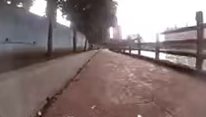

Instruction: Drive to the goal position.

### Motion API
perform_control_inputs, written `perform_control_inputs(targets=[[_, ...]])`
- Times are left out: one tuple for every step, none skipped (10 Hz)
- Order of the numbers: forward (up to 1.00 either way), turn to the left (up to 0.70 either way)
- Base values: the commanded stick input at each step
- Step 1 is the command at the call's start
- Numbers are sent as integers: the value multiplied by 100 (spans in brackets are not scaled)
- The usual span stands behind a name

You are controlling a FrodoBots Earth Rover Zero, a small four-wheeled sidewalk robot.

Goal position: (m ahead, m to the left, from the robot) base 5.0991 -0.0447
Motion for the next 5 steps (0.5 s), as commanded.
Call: perform_control_inputs(targets=[[70, 0], [70, 0], [70, 0], [70, -27], [70, -27]])
